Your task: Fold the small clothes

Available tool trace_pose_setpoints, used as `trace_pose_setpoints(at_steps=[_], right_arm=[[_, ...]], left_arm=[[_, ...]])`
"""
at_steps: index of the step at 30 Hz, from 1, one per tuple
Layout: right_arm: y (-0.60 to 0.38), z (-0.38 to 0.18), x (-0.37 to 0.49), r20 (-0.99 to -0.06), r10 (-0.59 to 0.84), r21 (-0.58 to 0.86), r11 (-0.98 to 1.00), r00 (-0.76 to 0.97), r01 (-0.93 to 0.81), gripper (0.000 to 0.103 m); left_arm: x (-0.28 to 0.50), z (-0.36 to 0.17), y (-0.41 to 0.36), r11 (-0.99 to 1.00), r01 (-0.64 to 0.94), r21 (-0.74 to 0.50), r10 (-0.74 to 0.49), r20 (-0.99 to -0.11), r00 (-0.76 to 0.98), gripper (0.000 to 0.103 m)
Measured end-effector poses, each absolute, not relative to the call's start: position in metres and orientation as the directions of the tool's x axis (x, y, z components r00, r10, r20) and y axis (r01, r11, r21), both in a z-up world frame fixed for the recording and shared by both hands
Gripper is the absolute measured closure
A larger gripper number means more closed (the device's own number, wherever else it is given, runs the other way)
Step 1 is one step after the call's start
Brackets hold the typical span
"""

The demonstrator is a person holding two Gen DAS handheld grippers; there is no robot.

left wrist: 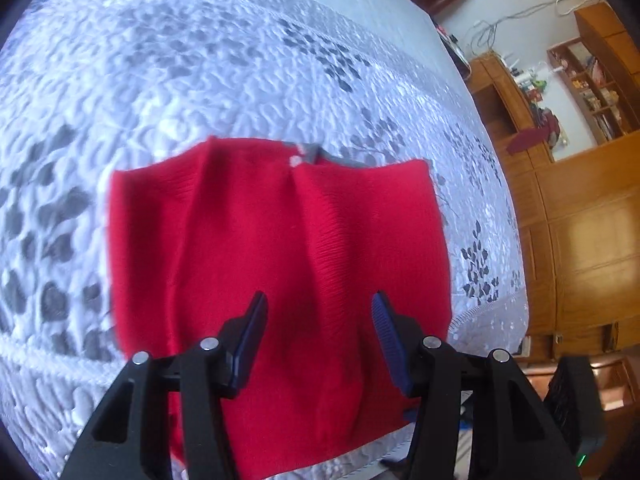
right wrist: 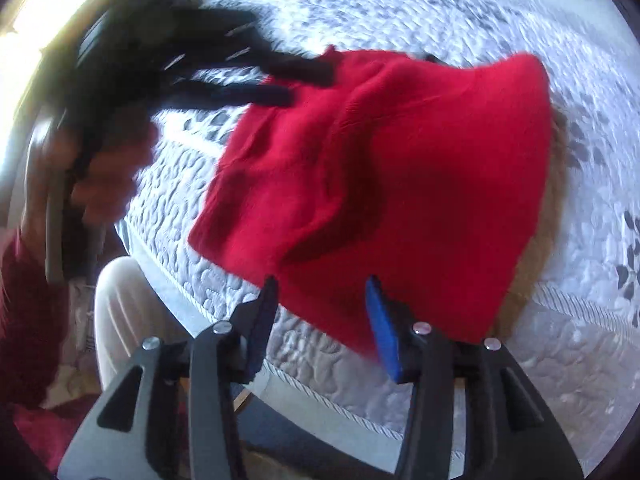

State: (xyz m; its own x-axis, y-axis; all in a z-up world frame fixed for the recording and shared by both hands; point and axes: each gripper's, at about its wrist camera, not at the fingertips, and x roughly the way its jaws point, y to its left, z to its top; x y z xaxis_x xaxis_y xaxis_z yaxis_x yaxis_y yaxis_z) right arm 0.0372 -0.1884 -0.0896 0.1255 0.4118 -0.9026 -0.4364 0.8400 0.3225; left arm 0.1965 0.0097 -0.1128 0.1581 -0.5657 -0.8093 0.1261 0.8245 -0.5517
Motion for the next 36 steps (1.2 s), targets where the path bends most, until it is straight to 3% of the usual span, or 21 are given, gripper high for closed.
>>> trace_pose_setpoints(at_steps=[3,12,14,18,22,26,33,36], right_arm=[[-0.168,-0.091,0.024,-0.911,0.358,0.208,0.829,0.206,-0.518,0.053],[-0.137,-0.125,0.024,-0.935,0.282,0.107,0.802,0.215,-0.588,0.044],[-0.141,-0.131,0.028,-0.936,0.282,0.118,0.816,0.212,-0.566,0.051],[-0.157,-0.131,0.041,-0.925,0.323,0.18,0.837,0.201,-0.517,0.095],[-0.19,-0.117,0.052,-0.863,0.48,0.377,0.82,0.158,-0.431,0.096],[-0.219,-0.093,0.056,-0.777,0.603,0.508,0.77,0.182,-0.385,0.096],[-0.24,-0.065,0.058,-0.693,0.683,0.573,0.716,0.23,-0.399,0.096],[-0.243,-0.066,0.055,-0.683,0.693,0.585,0.708,0.23,-0.397,0.096]], left_arm=[[0.207,-0.119,0.0,0.831,0.122,-0.543,-0.555,-0.823,0.123,0.048],[0.225,-0.138,-0.007,0.823,0.101,-0.558,-0.565,-0.823,0.055,0.049],[0.226,-0.14,-0.007,0.823,0.103,-0.558,-0.564,-0.824,0.05,0.048],[0.226,-0.138,-0.011,0.831,0.137,-0.539,-0.548,-0.835,0.04,0.048],[0.225,-0.134,-0.013,0.824,0.154,-0.546,-0.556,-0.83,0.032,0.042],[0.226,-0.136,-0.008,0.77,0.094,-0.631,-0.633,-0.774,-0.005,0.038],[0.23,-0.147,-0.036,0.708,0.023,-0.706,-0.701,-0.706,-0.101,0.037],[0.233,-0.156,-0.05,0.702,-0.001,-0.712,-0.705,-0.695,-0.145,0.032]])
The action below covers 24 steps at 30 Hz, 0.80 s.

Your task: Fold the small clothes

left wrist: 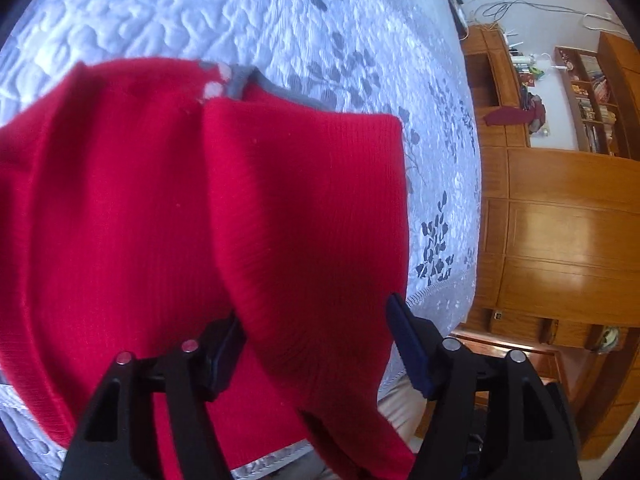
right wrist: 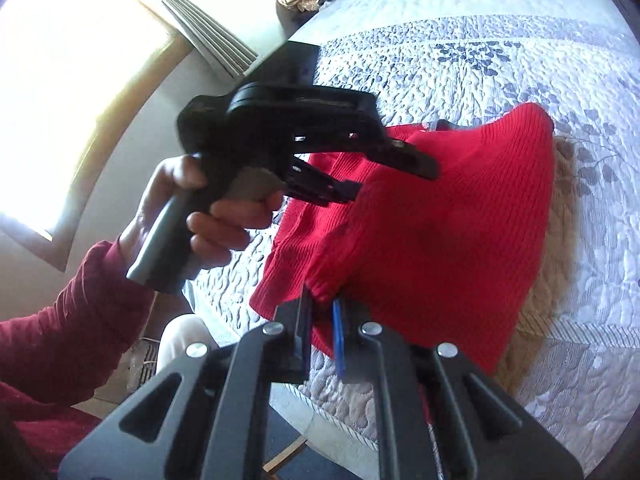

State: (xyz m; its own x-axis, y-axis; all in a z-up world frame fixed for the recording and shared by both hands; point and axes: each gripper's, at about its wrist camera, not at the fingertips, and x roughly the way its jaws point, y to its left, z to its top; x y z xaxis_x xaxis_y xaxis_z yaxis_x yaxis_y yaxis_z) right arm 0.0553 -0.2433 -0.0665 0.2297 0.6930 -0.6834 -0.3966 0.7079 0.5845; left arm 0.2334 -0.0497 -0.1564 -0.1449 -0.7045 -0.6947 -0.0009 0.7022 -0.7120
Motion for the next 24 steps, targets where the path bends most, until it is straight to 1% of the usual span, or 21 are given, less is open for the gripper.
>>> trace_pose_setpoints(at_steps=[5,7,8,10,11,12,19,24], right_arm=[[-0.256,-0.067,0.058,-0.663,0.711,0.607,0.694,0.236,-0.387,0.096],[-0.257,-0.069,0.057,-0.665,0.709,0.604,0.695,0.234,-0.39,0.096],[-0.257,-0.07,0.057,-0.665,0.71,0.605,0.694,0.232,-0.39,0.096],[-0.256,-0.071,0.057,-0.663,0.713,0.609,0.691,0.229,-0.389,0.096],[-0.256,-0.071,0.057,-0.661,0.714,0.61,0.69,0.229,-0.391,0.096],[-0.256,-0.071,0.057,-0.661,0.714,0.608,0.69,0.229,-0.393,0.096],[-0.246,-0.07,0.054,-0.668,0.71,0.601,0.69,0.22,-0.402,0.096],[-0.231,-0.063,0.054,-0.653,0.729,0.609,0.666,0.205,-0.431,0.096]], left_arm=[[0.237,-0.168,-0.055,0.686,-0.046,-0.726,-0.721,-0.671,-0.174,0.032],[0.238,-0.167,-0.06,0.674,-0.045,-0.737,-0.732,-0.659,-0.173,0.035],[0.239,-0.167,-0.062,0.671,-0.045,-0.74,-0.735,-0.656,-0.168,0.039],[0.241,-0.165,-0.065,0.677,-0.043,-0.735,-0.731,-0.664,-0.158,0.067],[0.242,-0.163,-0.065,0.68,-0.043,-0.732,-0.728,-0.669,-0.15,0.074],[0.244,-0.161,-0.065,0.678,-0.036,-0.735,-0.731,-0.668,-0.137,0.084],[0.245,-0.145,-0.07,0.645,-0.003,-0.764,-0.763,-0.644,-0.054,0.087],[0.241,-0.121,-0.044,0.625,0.033,-0.78,-0.78,-0.625,0.029,0.087]])
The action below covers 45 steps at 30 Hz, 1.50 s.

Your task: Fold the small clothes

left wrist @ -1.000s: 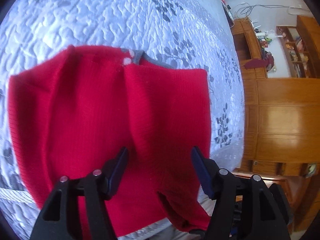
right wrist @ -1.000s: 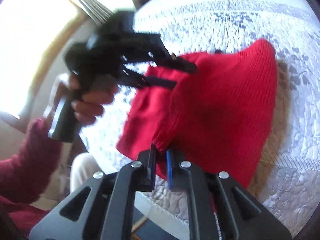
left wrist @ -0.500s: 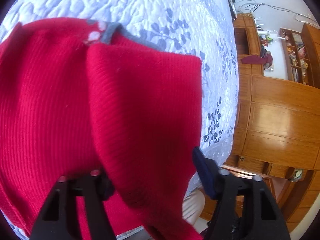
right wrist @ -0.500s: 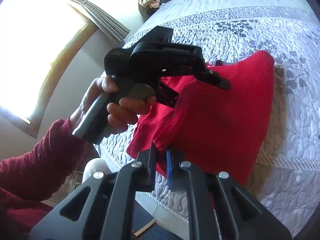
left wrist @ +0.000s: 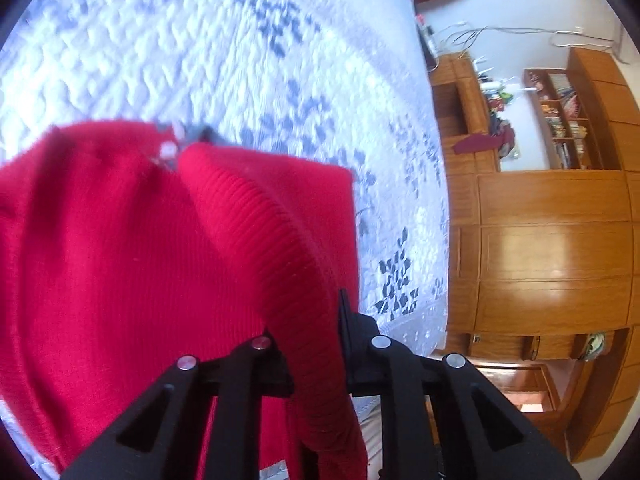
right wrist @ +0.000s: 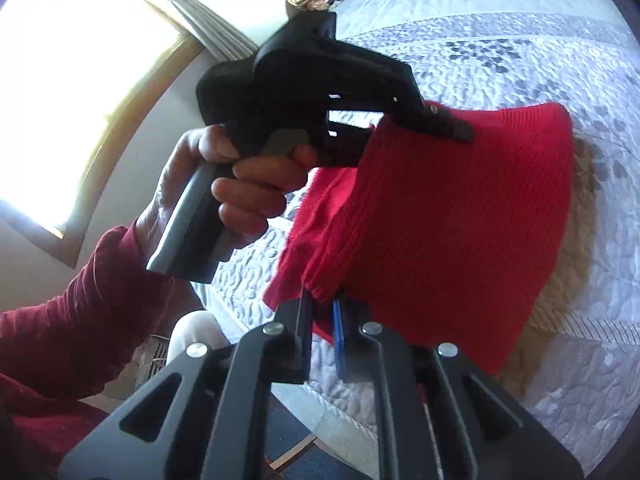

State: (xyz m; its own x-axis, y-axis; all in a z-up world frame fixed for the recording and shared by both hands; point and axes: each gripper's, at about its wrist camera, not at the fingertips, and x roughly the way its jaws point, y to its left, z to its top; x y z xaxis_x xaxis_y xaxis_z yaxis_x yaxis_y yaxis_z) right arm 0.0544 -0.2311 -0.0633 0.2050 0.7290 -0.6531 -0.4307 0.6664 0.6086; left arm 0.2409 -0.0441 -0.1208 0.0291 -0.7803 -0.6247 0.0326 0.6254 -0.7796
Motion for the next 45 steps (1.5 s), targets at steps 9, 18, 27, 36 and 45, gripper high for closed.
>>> trace_pose_setpoints(at_steps=[9,18,27,36,45], right_arm=[[-0.169,-0.062,0.06,-0.606,0.787,0.652,0.575,0.116,-0.495,0.096],[-0.109,-0.121,0.064,-0.706,0.707,0.627,0.608,-0.025,-0.487,0.096],[-0.102,-0.155,0.061,-0.727,0.68,0.638,0.622,-0.089,-0.454,0.096],[-0.096,-0.155,0.056,-0.754,0.653,0.597,0.637,-0.072,-0.488,0.093],[-0.145,-0.117,0.047,-0.738,0.675,0.587,0.658,0.024,-0.472,0.073]], left_arm=[[0.224,-0.082,0.034,0.682,0.094,-0.725,-0.728,-0.659,0.189,0.087],[0.211,-0.142,0.091,0.75,-0.025,-0.661,-0.645,-0.74,0.192,0.087],[0.227,-0.168,0.107,0.678,-0.073,-0.731,-0.706,-0.676,0.212,0.071],[0.255,-0.18,0.091,0.802,-0.081,-0.592,-0.566,-0.795,0.218,0.086],[0.227,-0.147,0.094,0.847,0.013,-0.532,-0.524,-0.83,0.192,0.056]])
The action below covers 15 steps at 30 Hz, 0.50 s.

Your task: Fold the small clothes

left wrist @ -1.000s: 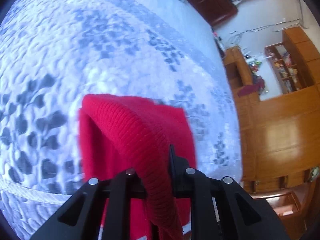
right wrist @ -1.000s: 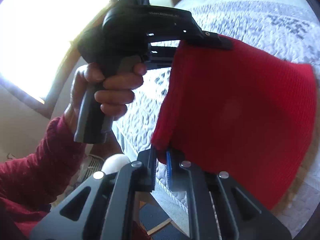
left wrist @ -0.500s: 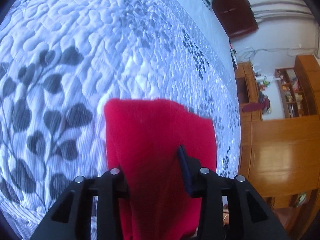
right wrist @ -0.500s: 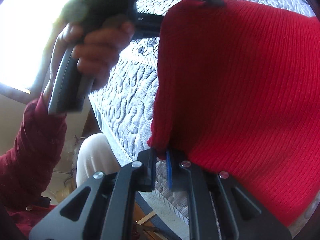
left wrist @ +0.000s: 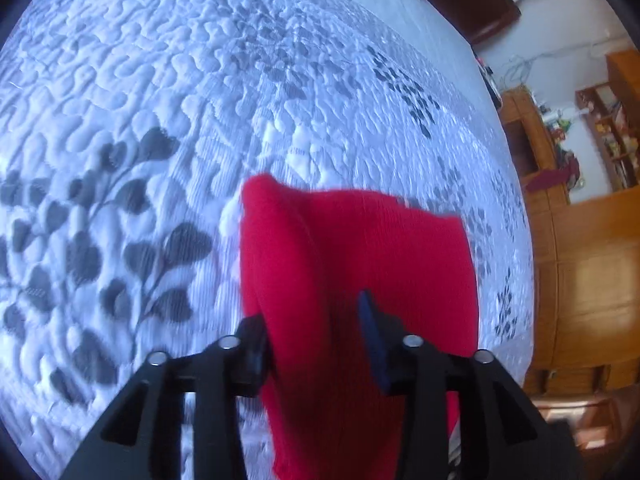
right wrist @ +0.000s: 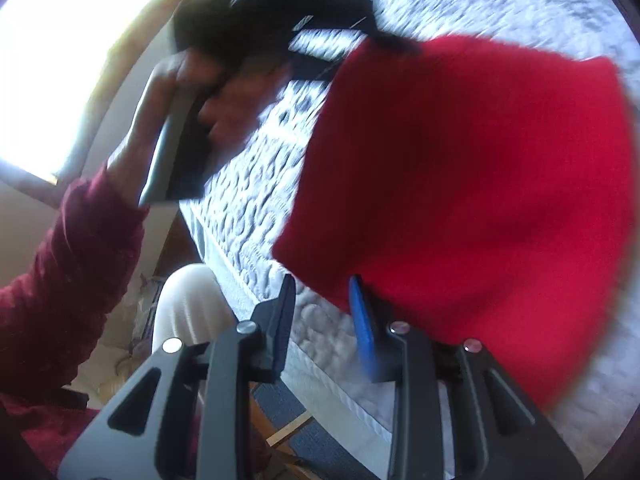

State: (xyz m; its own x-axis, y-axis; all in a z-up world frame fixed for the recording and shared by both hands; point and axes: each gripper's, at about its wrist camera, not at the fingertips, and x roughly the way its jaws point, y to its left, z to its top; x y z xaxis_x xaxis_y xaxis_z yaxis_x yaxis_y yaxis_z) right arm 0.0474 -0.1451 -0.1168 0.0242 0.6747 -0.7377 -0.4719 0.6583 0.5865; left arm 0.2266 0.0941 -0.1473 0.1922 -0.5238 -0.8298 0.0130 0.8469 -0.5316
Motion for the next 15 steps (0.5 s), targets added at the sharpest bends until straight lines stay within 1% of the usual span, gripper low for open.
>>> trace_pose_setpoints(at_steps=[1,2,6,10,12,15], right_arm=[[-0.161,-0.11,0.048,-0.738,0.672,0.581,0.676,0.057,-0.454,0.07],[-0.171,-0.107,0.049,-0.743,0.664,0.571,0.692,0.079,-0.442,0.07],[-0.209,-0.104,0.047,-0.798,0.58,0.487,0.782,0.167,-0.39,0.068],[-0.226,-0.122,0.044,-0.815,0.56,0.499,0.809,0.151,-0.31,0.068],[-0.23,-0.134,0.041,-0.817,0.561,0.515,0.814,0.134,-0.268,0.065],[-0.234,-0.143,0.034,-0.8,0.588,0.553,0.799,0.116,-0.236,0.06]], left_arm=[[0.217,-0.143,0.093,0.862,0.03,-0.506,-0.503,-0.846,0.176,0.054],[0.208,-0.14,0.092,0.868,0.044,-0.495,-0.495,-0.853,0.167,0.054],[0.149,-0.124,0.096,0.858,0.065,-0.509,-0.513,-0.846,0.145,0.054],[0.098,-0.113,0.088,0.853,0.082,-0.515,-0.522,-0.842,0.138,0.054],[0.083,-0.111,0.081,0.85,0.096,-0.517,-0.526,-0.84,0.135,0.054],[0.074,-0.115,0.069,0.888,0.103,-0.449,-0.46,-0.877,0.14,0.054]])
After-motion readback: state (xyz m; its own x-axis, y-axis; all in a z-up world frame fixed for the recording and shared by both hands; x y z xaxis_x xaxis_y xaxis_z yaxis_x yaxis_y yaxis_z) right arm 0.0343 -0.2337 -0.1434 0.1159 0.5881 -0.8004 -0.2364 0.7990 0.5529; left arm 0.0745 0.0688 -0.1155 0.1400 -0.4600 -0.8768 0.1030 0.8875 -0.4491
